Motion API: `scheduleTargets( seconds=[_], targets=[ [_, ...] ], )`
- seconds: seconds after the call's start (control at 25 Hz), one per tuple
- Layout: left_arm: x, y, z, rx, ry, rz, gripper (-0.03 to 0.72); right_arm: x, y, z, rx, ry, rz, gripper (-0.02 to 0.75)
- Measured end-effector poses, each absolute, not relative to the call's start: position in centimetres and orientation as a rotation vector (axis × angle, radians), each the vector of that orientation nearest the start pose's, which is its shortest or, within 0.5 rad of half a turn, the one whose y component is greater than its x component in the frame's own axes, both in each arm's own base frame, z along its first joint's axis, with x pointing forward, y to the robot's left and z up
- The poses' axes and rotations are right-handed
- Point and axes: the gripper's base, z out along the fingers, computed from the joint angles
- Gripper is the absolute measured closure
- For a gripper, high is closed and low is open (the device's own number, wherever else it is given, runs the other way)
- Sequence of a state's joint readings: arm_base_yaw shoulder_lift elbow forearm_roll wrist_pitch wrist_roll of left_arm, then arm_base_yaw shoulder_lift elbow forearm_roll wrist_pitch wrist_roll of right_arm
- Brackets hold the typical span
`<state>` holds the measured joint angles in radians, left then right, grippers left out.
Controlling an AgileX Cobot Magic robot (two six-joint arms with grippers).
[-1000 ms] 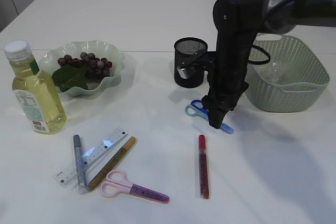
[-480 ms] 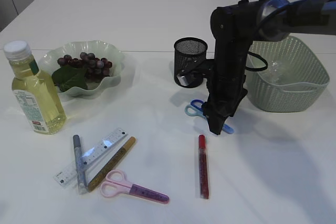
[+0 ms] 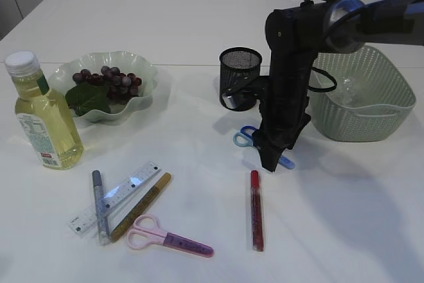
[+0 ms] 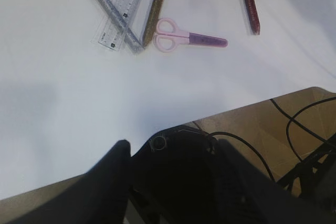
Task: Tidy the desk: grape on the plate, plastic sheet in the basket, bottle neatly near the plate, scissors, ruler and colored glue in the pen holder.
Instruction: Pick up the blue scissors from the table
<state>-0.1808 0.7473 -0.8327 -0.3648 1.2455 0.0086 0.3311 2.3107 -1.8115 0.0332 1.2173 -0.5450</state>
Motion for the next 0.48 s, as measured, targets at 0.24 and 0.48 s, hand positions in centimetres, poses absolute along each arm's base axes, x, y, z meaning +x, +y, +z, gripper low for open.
scheduleTargets(
  seconds=[0.24,0.48],
  targets=[
    [9.74,-4.96,33.38,0.21,2.619,-0.563,0.322,42.65,14.99,13.45,-1.307,2.917,0.063,0.155],
    [9.74,-4.96,33.38,0.21,2.619,-0.563,0.325,42.66,15.02,13.45,-1.265,2.933,0.065,0.155]
  ],
)
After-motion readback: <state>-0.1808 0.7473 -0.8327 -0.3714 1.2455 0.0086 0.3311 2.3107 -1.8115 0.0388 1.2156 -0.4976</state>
